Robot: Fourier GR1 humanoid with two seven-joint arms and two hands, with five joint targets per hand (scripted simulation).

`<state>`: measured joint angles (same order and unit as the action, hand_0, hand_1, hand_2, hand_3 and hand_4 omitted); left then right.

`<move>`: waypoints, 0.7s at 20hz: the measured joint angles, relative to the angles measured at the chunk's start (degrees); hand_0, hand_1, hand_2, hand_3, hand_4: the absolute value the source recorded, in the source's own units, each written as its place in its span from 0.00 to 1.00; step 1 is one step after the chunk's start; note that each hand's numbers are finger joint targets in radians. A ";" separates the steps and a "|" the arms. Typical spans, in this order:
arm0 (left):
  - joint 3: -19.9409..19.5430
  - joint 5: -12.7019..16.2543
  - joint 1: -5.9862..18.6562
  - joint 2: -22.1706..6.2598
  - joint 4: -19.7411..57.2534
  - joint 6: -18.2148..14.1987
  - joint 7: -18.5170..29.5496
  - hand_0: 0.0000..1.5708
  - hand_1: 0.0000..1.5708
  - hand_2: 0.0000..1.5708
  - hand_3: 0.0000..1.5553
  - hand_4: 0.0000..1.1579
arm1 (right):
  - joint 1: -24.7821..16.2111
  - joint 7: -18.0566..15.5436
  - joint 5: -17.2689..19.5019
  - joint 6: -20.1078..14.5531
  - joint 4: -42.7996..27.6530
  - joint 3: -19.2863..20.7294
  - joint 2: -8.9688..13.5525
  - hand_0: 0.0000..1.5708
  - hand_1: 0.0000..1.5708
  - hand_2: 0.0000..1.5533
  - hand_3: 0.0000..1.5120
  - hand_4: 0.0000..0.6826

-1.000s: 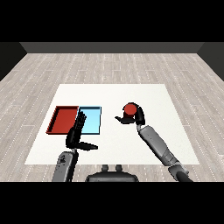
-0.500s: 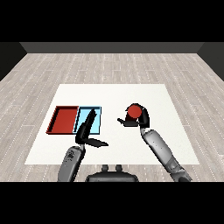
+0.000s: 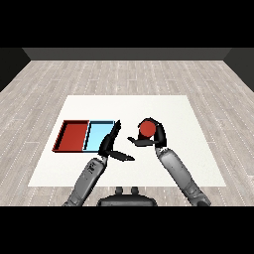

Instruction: Pick the red can and put it in the red box

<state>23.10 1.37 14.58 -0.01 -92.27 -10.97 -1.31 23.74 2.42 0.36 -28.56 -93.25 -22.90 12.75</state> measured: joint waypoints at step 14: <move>1.22 5.30 2.08 -0.13 7.38 -1.81 2.83 0.00 0.00 0.00 0.00 0.00 | -0.46 2.00 6.46 7.13 -2.27 3.80 -6.86 0.93 0.93 0.92 0.91 0.83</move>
<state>24.32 6.67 16.67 -0.14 -84.89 -12.79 1.52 23.28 4.42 6.82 -21.43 -95.53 -19.10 5.89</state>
